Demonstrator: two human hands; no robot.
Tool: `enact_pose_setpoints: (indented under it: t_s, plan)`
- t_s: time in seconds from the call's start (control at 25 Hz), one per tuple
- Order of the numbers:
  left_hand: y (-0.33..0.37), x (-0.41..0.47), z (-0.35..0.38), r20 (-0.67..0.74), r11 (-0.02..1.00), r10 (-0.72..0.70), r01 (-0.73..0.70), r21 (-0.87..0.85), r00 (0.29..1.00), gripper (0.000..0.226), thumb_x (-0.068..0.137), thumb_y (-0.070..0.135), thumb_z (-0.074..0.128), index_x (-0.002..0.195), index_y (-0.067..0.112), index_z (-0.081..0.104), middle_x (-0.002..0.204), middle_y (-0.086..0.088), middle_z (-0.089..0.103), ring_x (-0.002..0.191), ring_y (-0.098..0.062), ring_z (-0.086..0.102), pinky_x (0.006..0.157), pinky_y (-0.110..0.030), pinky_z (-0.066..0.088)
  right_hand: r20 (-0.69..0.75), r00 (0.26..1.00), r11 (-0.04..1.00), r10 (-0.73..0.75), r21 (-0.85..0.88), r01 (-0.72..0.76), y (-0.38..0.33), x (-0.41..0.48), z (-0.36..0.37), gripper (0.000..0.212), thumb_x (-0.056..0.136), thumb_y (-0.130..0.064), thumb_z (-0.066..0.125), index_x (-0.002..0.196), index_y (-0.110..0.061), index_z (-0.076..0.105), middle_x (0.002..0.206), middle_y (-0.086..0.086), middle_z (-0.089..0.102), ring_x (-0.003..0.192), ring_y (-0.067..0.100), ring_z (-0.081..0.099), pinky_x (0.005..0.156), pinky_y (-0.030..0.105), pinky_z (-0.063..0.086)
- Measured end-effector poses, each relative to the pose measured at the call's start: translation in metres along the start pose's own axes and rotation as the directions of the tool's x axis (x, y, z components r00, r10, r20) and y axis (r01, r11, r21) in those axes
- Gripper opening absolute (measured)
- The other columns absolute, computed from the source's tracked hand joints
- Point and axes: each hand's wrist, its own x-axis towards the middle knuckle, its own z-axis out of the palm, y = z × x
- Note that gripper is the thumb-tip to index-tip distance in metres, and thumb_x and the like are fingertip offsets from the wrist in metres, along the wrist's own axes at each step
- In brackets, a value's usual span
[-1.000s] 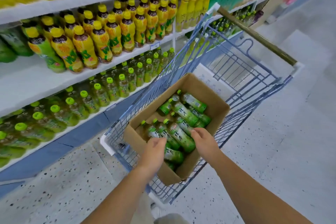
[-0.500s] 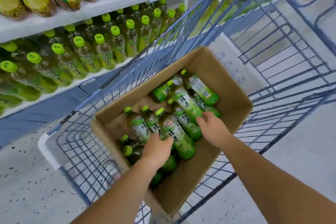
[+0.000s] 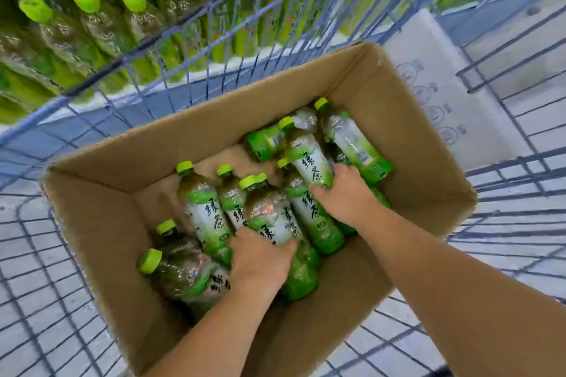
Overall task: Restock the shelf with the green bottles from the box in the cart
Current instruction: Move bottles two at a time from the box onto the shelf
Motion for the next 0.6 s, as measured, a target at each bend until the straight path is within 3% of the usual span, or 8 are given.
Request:
enact_pose_setpoints:
  t_s: [0.08, 0.12, 0.2, 0.28, 0.36, 0.44, 0.6]
  plan:
    - [0.003, 0.003, 0.004, -0.011, 1.000, 0.004, -0.004, -0.022, 1.000, 0.063, 0.070, 0.051, 0.081, 0.109, 0.007, 0.061, 0.100, -0.015, 0.067, 0.083, -0.031, 0.068, 0.065, -0.034, 0.057, -0.014, 1.000, 1.000, -0.017, 0.012, 0.017, 0.001, 0.009, 0.003, 0.063, 0.084, -0.042, 0.071, 0.129, -0.004, 0.047, 0.129, 0.014, 0.050, 0.116, 0.032, 0.054, 0.096, 0.048, 0.050]
    - [0.003, 0.005, 0.005, -0.021, 1.000, 0.004, -0.005, -0.030, 1.000, 0.054, 0.071, 0.050, 0.082, 0.099, 0.009, 0.061, 0.087, -0.009, 0.065, 0.071, -0.024, 0.065, 0.051, -0.025, 0.048, -0.010, 1.000, 0.999, -0.019, 0.027, 0.020, 0.002, 0.013, 0.003, 0.058, 0.083, -0.040, 0.074, 0.123, -0.005, 0.050, 0.123, 0.013, 0.054, 0.112, 0.032, 0.057, 0.092, 0.046, 0.052]
    - [0.004, 0.007, 0.006, -0.035, 0.998, -0.013, 0.011, -0.067, 0.999, 0.041, 0.072, 0.045, 0.084, 0.076, 0.016, 0.056, 0.061, 0.003, 0.054, 0.048, -0.011, 0.050, 0.034, -0.017, 0.031, 0.019, 1.000, 0.997, 0.019, 0.068, -0.020, 0.001, 0.020, 0.002, 0.044, 0.079, -0.036, 0.078, 0.100, -0.009, 0.051, 0.107, 0.009, 0.059, 0.093, 0.025, 0.062, 0.073, 0.036, 0.053]
    - [0.003, 0.008, 0.005, -0.024, 0.992, -0.035, 0.032, -0.119, 0.999, 0.045, 0.073, 0.041, 0.085, 0.059, 0.020, 0.047, 0.041, 0.010, 0.042, 0.035, -0.006, 0.039, 0.027, -0.015, 0.023, 0.061, 0.995, 0.988, 0.073, 0.128, -0.080, -0.002, 0.024, -0.001, 0.041, 0.076, -0.032, 0.082, 0.084, -0.013, 0.047, 0.092, 0.007, 0.061, 0.075, 0.019, 0.060, 0.056, 0.028, 0.046]
    - [0.000, 0.011, 0.004, -0.030, 0.987, -0.059, 0.054, -0.152, 0.998, 0.047, 0.071, 0.040, 0.086, 0.056, 0.020, 0.046, 0.036, 0.011, 0.038, 0.034, -0.006, 0.039, 0.033, -0.017, 0.027, 0.148, 0.984, 0.976, 0.095, 0.178, -0.122, -0.003, 0.028, -0.003, 0.046, 0.073, -0.030, 0.084, 0.099, -0.006, 0.055, 0.099, 0.010, 0.063, 0.084, 0.024, 0.065, 0.067, 0.031, 0.053]
    - [0.000, 0.014, 0.001, -0.036, 0.981, -0.077, 0.069, -0.184, 0.996, 0.045, 0.067, 0.043, 0.086, 0.062, 0.016, 0.051, 0.050, 0.005, 0.044, 0.046, -0.013, 0.046, 0.044, -0.023, 0.031, 0.260, 0.955, 0.954, 0.140, 0.224, -0.201, -0.003, 0.024, -0.003, 0.077, 0.071, -0.028, 0.083, 0.133, -0.001, 0.046, 0.124, 0.012, 0.057, 0.110, 0.030, 0.060, 0.083, 0.035, 0.051]
    - [-0.004, 0.012, -0.016, -0.017, 0.962, 0.006, -0.010, -0.271, 1.000, 0.033, 0.065, 0.039, 0.086, 0.076, 0.018, 0.063, 0.068, 0.004, 0.066, 0.063, -0.015, 0.061, 0.056, -0.026, 0.046, 0.414, 0.891, 0.853, 0.188, 0.380, -0.357, 0.000, 0.000, 0.004, 0.092, 0.056, -0.019, 0.078, 0.139, -0.002, 0.043, 0.130, 0.019, 0.058, 0.116, 0.037, 0.059, 0.099, 0.050, 0.051]
